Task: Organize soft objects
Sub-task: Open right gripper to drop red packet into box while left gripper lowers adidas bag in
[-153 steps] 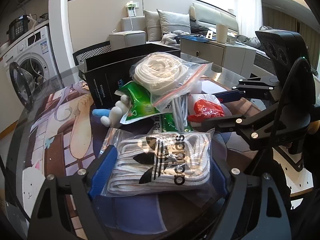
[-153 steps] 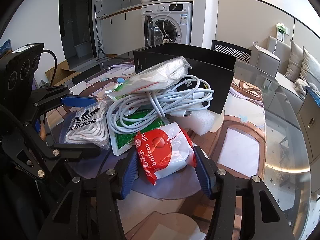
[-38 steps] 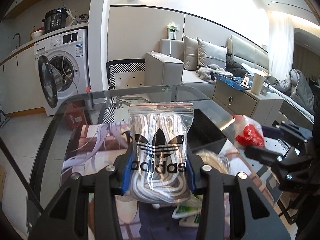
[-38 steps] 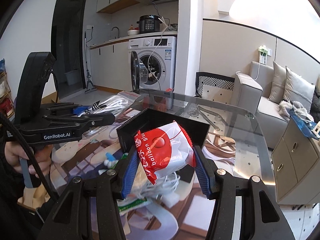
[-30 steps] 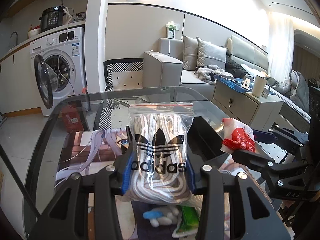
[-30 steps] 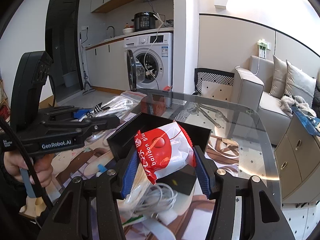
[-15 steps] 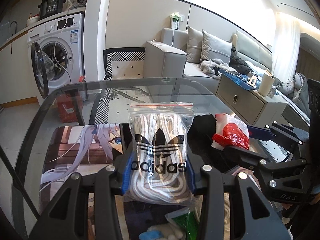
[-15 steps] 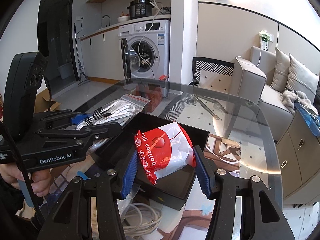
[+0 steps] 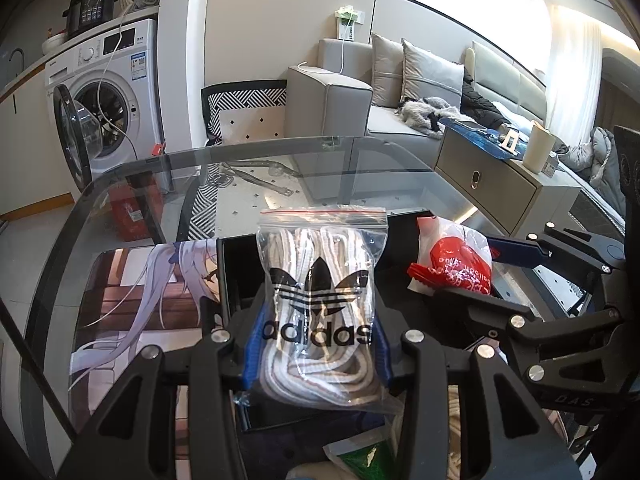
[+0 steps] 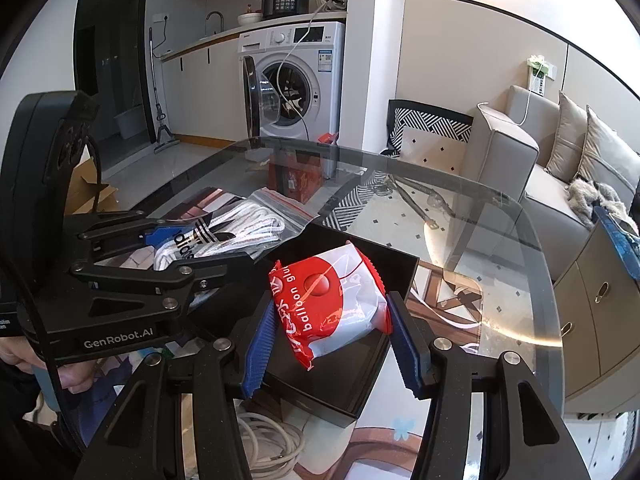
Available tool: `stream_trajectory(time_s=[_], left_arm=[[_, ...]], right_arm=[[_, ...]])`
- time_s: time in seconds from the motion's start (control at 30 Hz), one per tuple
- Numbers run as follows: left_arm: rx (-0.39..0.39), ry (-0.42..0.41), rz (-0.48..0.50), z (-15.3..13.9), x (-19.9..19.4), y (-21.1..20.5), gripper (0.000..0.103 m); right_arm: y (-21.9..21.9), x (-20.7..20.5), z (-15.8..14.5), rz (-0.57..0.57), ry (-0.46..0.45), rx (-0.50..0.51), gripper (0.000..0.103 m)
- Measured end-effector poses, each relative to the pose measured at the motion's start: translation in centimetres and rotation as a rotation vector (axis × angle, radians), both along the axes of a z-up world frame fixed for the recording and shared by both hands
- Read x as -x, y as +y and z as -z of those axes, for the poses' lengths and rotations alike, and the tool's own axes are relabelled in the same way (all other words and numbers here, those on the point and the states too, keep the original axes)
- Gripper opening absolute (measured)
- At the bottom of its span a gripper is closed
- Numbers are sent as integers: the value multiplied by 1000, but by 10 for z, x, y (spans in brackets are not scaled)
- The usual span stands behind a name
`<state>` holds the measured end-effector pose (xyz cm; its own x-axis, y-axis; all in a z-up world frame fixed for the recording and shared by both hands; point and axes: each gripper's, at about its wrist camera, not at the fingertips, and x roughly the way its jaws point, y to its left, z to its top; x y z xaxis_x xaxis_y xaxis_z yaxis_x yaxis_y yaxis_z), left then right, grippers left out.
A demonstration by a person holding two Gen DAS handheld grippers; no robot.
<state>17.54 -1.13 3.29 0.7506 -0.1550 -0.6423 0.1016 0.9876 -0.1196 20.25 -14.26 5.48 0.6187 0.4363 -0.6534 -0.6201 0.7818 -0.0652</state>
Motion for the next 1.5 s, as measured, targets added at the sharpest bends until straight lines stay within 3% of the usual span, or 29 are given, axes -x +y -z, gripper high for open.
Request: stream_trajectory(time_s=[0.67,0.83,1.03,1.37,1.5], left_arm=[[-24,13,7,8,-8,-5,44],[-17,20,9,8,-8,-4,44],[-9,23,11,7,-9,-3,44],[7,22,14,7,-8,0,45],[25,28,25,8,-8,2,53]], right_arm=[[5,-8,7,-13,3,49,55],[1,-1,-2,-5,-52,27,69],[-5,5,-10,6,-75,22,79],[-21,16,-12,50,-67,-14,84],[-26,19,-14,64,-67,-24,87]])
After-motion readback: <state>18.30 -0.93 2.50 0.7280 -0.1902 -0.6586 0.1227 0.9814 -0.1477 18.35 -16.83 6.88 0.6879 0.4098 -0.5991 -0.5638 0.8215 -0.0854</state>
